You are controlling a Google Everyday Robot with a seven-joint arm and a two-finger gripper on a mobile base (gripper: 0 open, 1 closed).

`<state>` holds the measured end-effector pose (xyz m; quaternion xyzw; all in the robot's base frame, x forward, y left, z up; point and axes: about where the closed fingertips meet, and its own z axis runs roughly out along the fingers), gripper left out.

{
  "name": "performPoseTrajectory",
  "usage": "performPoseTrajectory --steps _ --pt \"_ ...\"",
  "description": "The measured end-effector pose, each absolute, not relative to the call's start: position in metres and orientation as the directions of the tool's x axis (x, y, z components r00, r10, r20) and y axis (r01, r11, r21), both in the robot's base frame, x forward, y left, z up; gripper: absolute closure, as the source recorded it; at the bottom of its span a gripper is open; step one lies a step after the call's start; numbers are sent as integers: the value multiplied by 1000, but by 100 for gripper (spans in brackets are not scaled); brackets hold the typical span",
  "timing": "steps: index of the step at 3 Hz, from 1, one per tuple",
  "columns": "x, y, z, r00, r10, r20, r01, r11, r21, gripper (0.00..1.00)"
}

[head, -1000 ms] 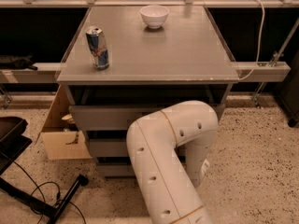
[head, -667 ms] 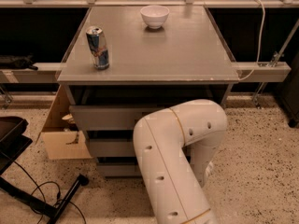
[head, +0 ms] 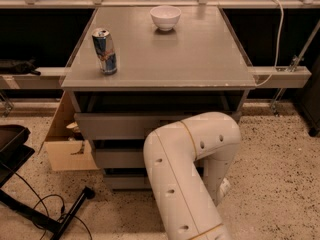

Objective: Open bottom drawer

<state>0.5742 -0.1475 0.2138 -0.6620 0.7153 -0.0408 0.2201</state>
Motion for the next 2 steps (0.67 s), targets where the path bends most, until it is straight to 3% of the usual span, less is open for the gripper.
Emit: performPoseTrajectory --steps 2 --pt "587 -138 191 -20 -960 -278 -906 135 -401 0"
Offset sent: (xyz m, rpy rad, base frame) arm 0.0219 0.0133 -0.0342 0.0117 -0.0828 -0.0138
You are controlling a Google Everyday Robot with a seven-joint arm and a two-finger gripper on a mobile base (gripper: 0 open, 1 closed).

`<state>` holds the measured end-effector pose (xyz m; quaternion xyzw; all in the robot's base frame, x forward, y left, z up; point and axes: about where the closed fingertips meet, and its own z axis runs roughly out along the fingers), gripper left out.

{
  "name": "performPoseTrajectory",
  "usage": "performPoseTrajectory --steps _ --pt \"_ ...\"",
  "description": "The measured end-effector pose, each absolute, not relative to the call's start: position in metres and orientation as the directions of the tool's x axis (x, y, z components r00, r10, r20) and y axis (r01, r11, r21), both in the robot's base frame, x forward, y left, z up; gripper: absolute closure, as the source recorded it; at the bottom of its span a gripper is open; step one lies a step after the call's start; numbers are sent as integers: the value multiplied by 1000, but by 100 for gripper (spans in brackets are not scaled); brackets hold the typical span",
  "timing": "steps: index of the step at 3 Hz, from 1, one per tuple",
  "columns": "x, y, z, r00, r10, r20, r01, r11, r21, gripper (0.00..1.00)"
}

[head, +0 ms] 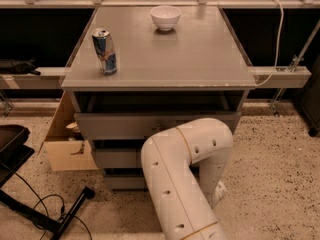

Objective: Open bottom drawer

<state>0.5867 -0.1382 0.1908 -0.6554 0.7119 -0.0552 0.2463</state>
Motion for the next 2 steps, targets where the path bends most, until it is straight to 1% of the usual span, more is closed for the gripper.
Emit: performPoseTrajectory --steps 2 --pt "626 -137 174 -53 -977 -207 -895 138 -424 0"
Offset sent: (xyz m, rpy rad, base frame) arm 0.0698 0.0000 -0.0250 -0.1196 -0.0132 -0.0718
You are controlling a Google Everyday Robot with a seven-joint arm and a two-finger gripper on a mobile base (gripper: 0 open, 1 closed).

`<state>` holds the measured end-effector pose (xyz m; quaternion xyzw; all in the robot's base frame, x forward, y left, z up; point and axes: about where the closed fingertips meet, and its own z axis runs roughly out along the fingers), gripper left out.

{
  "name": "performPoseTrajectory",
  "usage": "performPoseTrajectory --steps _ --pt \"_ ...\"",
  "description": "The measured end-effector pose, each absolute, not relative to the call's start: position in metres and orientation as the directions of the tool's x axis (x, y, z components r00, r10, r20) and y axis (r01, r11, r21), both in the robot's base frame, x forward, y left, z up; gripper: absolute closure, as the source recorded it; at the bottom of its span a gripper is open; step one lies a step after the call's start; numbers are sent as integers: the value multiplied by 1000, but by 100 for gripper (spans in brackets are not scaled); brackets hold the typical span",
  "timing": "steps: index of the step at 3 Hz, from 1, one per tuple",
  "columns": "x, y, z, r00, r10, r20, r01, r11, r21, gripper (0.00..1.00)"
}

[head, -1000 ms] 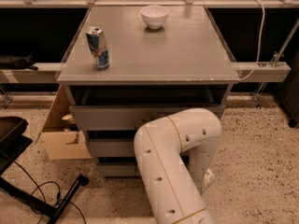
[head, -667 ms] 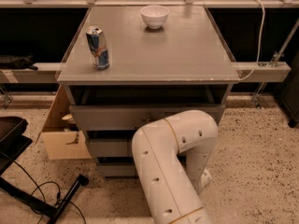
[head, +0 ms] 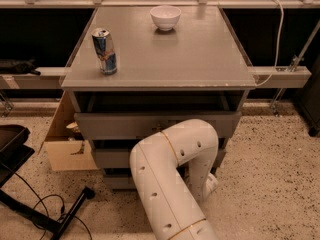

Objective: Open bottom drawer

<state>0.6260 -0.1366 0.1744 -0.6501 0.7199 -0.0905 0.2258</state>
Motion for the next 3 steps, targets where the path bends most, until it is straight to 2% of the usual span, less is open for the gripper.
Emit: performPoseTrajectory --steps 1,3 --pt "644 -139 165 -85 -980 -179 -897 153 -414 15" --pt "637 -157 136 -152 -980 -128 -919 188 -348 61"
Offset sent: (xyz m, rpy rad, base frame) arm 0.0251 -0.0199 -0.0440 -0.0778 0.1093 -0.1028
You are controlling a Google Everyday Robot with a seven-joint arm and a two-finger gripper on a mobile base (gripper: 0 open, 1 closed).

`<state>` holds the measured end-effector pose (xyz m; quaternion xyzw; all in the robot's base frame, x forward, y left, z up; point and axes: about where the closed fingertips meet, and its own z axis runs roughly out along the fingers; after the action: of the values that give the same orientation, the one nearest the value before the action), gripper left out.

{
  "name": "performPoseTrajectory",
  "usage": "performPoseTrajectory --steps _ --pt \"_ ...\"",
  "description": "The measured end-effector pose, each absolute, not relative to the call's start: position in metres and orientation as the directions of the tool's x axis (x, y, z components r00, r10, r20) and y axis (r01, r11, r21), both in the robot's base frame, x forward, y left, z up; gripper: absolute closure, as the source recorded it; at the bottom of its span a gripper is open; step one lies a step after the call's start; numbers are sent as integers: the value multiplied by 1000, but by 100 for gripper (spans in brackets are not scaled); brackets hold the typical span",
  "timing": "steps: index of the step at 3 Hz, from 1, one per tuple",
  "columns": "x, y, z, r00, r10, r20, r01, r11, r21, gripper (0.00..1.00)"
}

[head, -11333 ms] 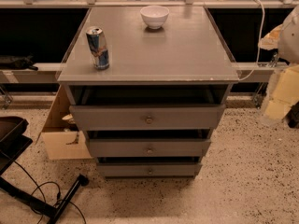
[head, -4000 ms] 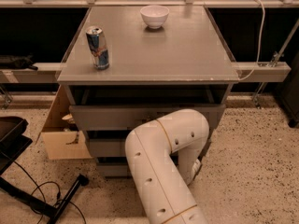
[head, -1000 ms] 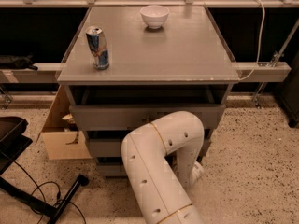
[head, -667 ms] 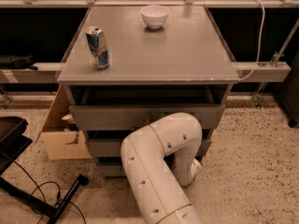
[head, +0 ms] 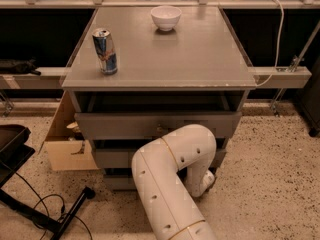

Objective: Open bottom drawer

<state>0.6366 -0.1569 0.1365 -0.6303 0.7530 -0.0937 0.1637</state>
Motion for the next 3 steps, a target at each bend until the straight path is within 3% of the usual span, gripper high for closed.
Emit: performPoseTrajectory --steps 1,2,3 --pt "637 -156 143 -152 -980 -128 -919 188 -348 85" --pt "637 -156 149 -152 -980 -128 -919 188 -348 100" --pt "637 -156 150 -152 -980 -128 -919 188 -348 100"
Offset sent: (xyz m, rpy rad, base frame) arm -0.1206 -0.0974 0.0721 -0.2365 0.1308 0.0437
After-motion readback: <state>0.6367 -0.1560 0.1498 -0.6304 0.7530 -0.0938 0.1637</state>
